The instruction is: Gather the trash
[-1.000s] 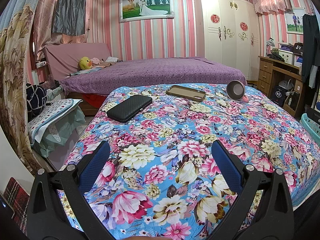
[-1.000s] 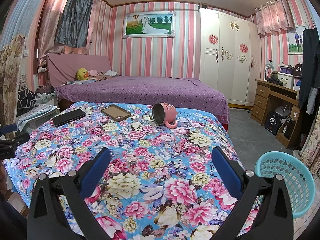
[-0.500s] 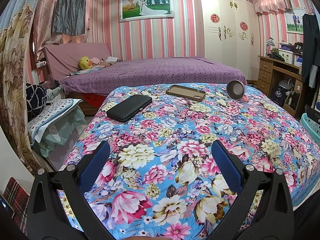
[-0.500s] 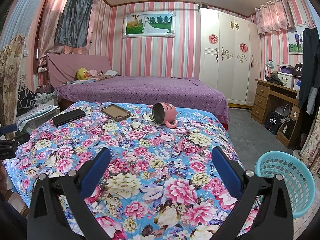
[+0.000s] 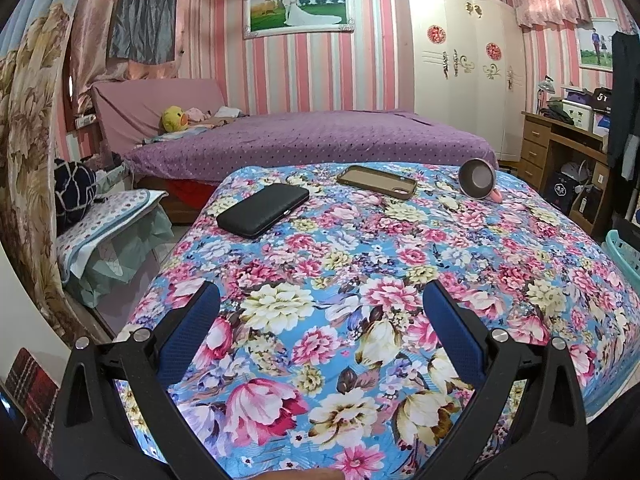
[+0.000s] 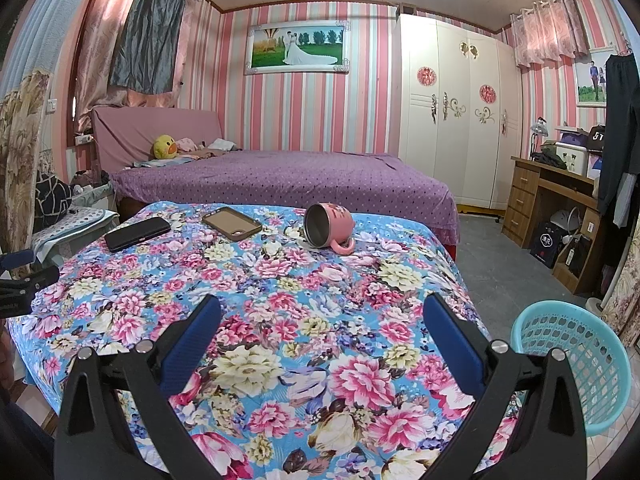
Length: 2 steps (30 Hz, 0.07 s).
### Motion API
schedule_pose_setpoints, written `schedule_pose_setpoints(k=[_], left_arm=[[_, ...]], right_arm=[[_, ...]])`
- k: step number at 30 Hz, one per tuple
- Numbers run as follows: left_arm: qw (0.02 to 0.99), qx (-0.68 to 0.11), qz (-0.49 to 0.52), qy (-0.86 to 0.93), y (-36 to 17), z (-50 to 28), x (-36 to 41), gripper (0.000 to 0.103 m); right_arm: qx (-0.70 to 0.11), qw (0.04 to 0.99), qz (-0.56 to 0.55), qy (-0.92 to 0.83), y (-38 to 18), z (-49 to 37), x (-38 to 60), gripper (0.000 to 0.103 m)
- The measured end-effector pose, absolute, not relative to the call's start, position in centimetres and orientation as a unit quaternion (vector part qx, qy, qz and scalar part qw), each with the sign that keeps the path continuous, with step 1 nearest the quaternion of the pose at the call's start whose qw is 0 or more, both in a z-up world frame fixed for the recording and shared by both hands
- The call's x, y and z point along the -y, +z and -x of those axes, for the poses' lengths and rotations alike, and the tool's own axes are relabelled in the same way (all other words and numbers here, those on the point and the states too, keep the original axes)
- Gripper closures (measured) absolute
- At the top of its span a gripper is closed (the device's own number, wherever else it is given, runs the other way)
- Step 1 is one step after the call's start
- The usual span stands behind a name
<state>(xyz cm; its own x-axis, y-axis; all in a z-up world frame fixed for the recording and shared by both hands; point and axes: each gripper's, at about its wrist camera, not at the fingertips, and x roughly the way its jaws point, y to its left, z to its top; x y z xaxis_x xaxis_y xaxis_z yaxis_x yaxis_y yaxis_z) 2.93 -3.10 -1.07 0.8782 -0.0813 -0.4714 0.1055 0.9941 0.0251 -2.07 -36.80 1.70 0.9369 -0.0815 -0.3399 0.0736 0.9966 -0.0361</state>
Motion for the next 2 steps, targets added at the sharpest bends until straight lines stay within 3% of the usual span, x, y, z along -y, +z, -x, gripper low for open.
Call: schedule_pose_setpoints(k=[2], left_arm=[[0.969, -0.242, -0.023, -0.044, -1.08, -2.96, 2.98, 0.005]], right_arm=[[-0.173, 0.984, 0.011, -0.040, 1.71, 2.08, 36.84, 0.004]])
